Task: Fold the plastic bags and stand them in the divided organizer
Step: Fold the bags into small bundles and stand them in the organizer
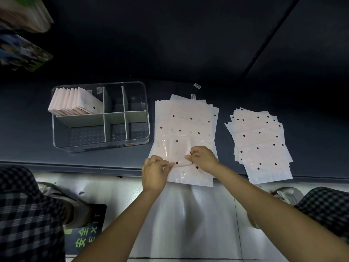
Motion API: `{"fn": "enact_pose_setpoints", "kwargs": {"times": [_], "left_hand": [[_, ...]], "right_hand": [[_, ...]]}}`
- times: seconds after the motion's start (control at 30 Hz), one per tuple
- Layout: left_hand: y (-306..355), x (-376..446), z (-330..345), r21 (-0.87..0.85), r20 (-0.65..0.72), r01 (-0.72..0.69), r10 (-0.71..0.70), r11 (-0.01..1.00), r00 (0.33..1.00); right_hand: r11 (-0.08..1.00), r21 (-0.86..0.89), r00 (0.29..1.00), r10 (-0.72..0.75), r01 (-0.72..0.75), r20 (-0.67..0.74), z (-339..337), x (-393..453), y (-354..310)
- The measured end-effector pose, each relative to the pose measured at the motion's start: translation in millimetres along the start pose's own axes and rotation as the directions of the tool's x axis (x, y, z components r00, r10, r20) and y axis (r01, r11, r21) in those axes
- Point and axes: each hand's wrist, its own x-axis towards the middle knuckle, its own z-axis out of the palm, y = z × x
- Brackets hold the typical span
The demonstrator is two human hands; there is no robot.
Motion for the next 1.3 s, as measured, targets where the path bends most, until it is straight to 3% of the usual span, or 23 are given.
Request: {"fn": "enact_pose_setpoints", "kwargs": {"times": [0.23, 0.67, 0.73, 0.8, 0.87, 0.9, 1.07, 1.3], "left_hand": [[6, 2, -1, 0.101, -0.014, 0.108, -0.107, 0.989, 0.994], [12, -3, -7, 0.275, -0.015, 0.148, -0.149, 0.95, 0.989], [15, -5, -9, 0.344, -0.063, 0.072, -0.054, 0.936, 0.997], [19, -4, -9, 0.407, -0.033, -0.189, 0.221, 0.894, 0.975], [22, 0, -7, 0.47, 0.176, -0.478, 0.453, 0.741, 0.874], [23, 2, -6, 0.498, 0.283, -0.553, 0.478, 0.668, 0.832], [2, 12, -6, 0.615, 0.482, -0.542, 0.272, 0.572, 0.833], [-13, 13, -6, 0.629, 0.493, -0.566, 0.29, 0.533, 0.82]], "right_hand": [[0.995, -0.03, 0.995, 0.091, -0.092, -0.036, 4, 5, -6], [0.97, -0.17, 0.98, 0.155, -0.176, -0.128, 14, 7, -15], [0.968, -0.179, 0.979, 0.153, -0.175, -0.131, 15, 7, -15], [0.967, -0.179, 0.979, 0.159, -0.181, -0.13, 15, 7, -15], [0.966, -0.184, 0.978, 0.161, -0.184, -0.133, 15, 7, -15], [0.966, -0.188, 0.979, 0.156, -0.179, -0.132, 15, 7, -15], [0.965, -0.197, 0.981, 0.149, -0.172, -0.126, 13, 8, -15], [0.963, -0.211, 0.975, 0.128, -0.166, -0.18, 17, 2, -14]]}}
